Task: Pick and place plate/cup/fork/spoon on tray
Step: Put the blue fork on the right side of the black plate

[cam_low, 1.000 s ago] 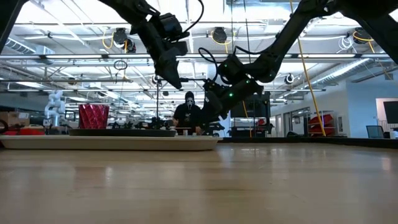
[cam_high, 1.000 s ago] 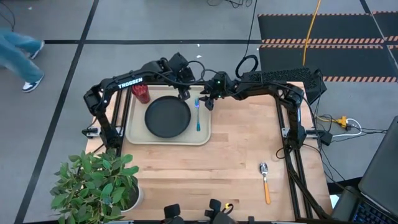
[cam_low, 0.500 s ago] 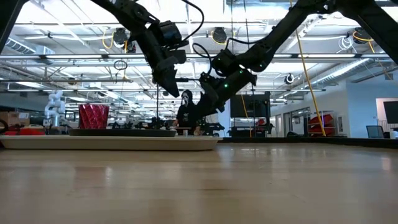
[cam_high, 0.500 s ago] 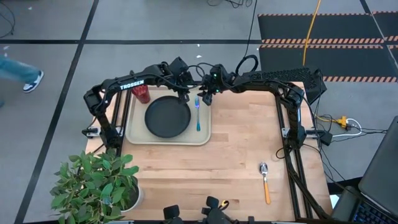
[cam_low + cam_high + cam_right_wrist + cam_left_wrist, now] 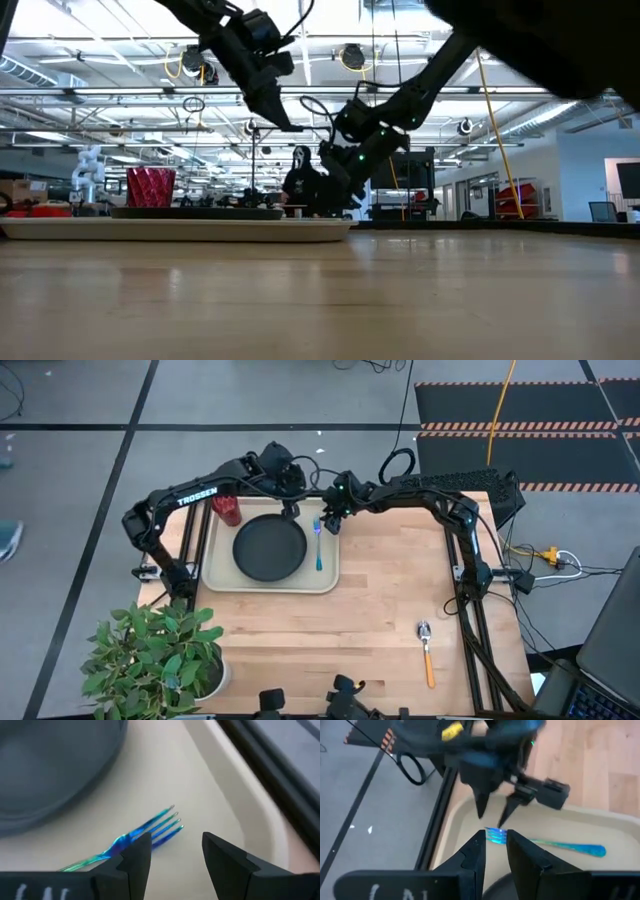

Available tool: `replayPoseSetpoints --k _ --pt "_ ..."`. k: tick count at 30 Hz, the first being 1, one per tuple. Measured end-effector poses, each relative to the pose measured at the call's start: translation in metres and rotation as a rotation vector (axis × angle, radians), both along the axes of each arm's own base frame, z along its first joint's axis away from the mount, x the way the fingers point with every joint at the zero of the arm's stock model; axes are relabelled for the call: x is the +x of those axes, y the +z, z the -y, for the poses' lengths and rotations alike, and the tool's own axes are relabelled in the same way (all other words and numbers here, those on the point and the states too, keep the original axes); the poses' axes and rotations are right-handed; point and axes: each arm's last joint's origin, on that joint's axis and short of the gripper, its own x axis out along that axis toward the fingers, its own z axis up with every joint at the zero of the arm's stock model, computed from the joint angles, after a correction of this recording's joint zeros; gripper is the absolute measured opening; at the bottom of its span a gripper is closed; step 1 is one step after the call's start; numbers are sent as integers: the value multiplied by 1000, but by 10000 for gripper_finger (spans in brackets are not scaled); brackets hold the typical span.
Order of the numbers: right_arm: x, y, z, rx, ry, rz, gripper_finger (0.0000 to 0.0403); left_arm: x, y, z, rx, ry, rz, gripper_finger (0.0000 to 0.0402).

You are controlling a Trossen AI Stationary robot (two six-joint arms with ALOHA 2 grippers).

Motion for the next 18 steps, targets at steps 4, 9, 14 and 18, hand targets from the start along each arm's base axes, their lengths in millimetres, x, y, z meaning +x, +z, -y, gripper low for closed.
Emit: replayPoseSetpoints --k 4,9,14,18 --pt "1 -2 1 -1 -6 12 171 -7 -4 -2 15 10 14 81" --pt "1 -1 4 -11 -16 33 171 -24 -6 -2 47 46 64 81" --pt "1 -12 6 10 -20 12 171 -37 -7 4 74 51 117 81" --pt "2 -11 5 7 -20 21 171 -41 -9 7 82 50 135 81"
